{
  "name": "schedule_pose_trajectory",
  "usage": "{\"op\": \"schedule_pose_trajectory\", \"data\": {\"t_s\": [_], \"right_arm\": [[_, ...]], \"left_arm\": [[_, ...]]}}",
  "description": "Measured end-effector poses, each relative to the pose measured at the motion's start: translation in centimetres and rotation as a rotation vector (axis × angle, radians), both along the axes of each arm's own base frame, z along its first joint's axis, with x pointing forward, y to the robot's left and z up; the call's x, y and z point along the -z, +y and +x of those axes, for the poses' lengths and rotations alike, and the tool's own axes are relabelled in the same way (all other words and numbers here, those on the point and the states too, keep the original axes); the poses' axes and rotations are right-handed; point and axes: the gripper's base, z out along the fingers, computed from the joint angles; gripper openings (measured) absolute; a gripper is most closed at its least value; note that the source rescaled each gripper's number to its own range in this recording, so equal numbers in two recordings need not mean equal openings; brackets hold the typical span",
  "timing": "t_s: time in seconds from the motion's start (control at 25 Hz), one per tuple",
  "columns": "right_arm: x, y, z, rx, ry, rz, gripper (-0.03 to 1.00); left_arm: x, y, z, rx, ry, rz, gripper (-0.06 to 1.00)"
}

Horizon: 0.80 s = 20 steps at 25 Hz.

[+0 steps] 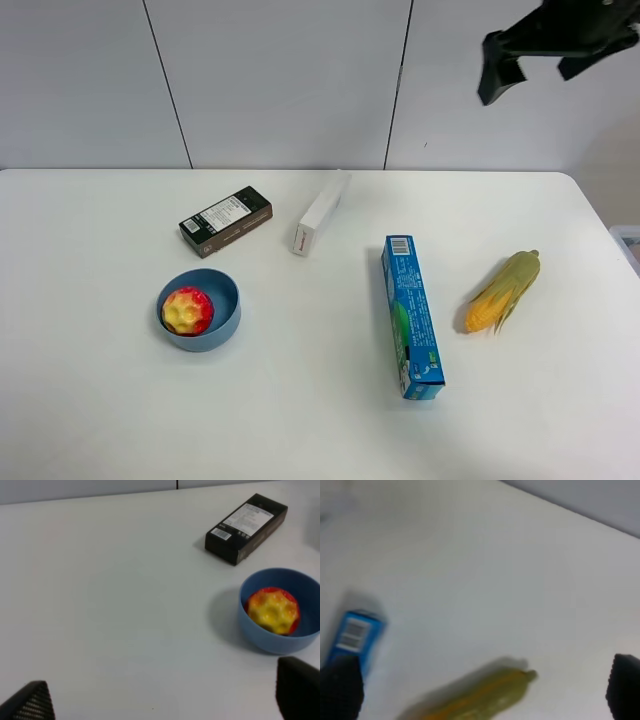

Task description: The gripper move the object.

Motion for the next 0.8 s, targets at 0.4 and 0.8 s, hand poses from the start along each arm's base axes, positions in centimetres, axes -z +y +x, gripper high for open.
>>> {"op": "schedule_pose_trajectory", "data": {"t_s": [0.4, 0.8], "right_arm": [[-2.0, -10.7, -1.9, 0.355, -0.052, 0.048, 0.95], [-4.7, -12.5, -8.4, 0.476, -0.131, 0.033, 0.95]], "left_arm": [[0.0, 0.0, 0.0, 0.000, 0.000, 0.000, 1.00], [0.0, 0.0, 0.0, 0.000, 0.000, 0.000, 1.00]]}}
